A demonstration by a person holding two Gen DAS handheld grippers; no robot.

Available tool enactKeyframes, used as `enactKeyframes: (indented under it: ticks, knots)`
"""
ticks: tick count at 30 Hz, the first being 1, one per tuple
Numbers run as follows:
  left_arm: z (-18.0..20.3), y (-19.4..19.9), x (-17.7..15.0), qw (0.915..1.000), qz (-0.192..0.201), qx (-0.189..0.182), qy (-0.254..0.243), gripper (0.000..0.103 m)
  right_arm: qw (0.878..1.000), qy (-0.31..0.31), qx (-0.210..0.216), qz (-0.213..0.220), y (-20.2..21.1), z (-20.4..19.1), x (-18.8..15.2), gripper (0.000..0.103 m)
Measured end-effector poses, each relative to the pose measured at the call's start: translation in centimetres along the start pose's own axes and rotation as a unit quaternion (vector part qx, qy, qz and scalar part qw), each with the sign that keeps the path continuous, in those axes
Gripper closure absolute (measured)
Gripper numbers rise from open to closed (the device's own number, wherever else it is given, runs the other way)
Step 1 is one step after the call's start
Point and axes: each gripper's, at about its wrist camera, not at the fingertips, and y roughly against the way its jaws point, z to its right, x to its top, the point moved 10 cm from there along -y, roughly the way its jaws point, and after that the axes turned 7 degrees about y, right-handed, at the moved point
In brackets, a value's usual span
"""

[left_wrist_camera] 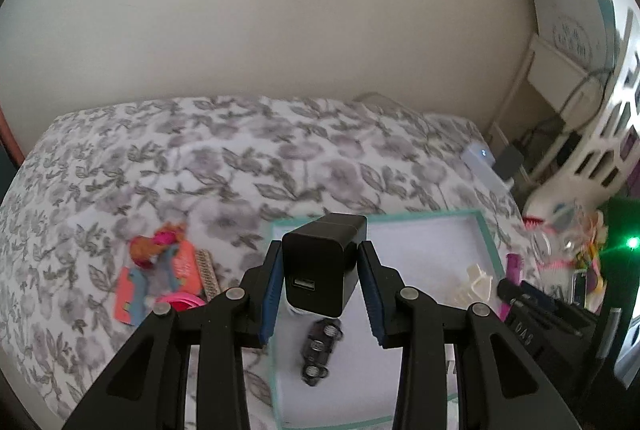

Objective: Organize rigid objects
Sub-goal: 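Carry the lighter in the right gripper while the left carries the charger over the tray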

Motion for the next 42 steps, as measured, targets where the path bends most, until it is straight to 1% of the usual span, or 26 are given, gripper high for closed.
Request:
enactKeyframes:
  ticks: [3,8,11,15,18,22,26,29,31,34,38,42]
  knots:
    - [1.3,-1.1,-1.4,0.9998,-0.02,-0.002,-0.009,0.065,1.0,-0.016,-0.018,-0.019,-0.9,1.9,-0.8,0.082]
    - [2.7,-3.4,-3.8,0.9982,-0.054,0.003,-0.027,0.065,0.998,-0.025,-0.033,-0.038,-2.1,3.2,-1.7,0.082]
    - [3.0,-4.6,-5.1,0.9967,-0.076,0.006,-0.029,0.065,0.997,-0.03,-0.041,-0.053,-2.9,3.8,-2.4,0.082]
    - [2.8,-5.7,-6.1,0.9953,-0.092,0.012,-0.026,0.065,0.996,-0.039,-0.042,-0.072,-4.1,4.4,-3.2,0.082]
    - [2.8,-6.5,-6.9,0.9943,-0.102,0.017,-0.028,0.065,0.995,-0.04,-0.043,-0.082,-4.7,4.5,-3.6,0.082]
    - [2.7,-7.6,-8.3,0.9913,-0.127,0.024,-0.028,0.064,0.994,-0.038,-0.044,-0.094,-5.5,4.4,-4.3,0.082]
    - [3.0,-7.5,-8.6,0.9911,-0.12,0.036,-0.045,0.064,0.993,-0.032,-0.046,-0.108,-6.4,4.2,-5.1,0.082]
    - [3.2,-7.5,-8.9,0.9897,-0.127,0.04,-0.051,0.064,0.991,-0.032,-0.043,-0.119,-7.0,4.1,-5.6,0.082]
    - [3.1,-7.6,-9.3,0.9884,-0.138,0.041,-0.049,0.064,0.991,-0.031,-0.045,-0.122,-7.1,4.1,-5.7,0.082]
    - [3.4,-7.9,-10.1,0.986,-0.158,0.029,-0.043,0.069,0.991,-0.029,-0.045,-0.126,-7.3,4.0,-5.8,0.082]
    - [2.9,-9.0,-12.0,0.979,-0.197,0.036,-0.036,0.071,0.991,-0.029,-0.046,-0.126,-7.3,4.0,-5.8,0.082]
    - [2.6,-9.4,-12.3,0.9775,-0.204,0.04,-0.033,0.071,0.99,-0.026,-0.048,-0.126,-7.4,3.9,-5.7,0.082]
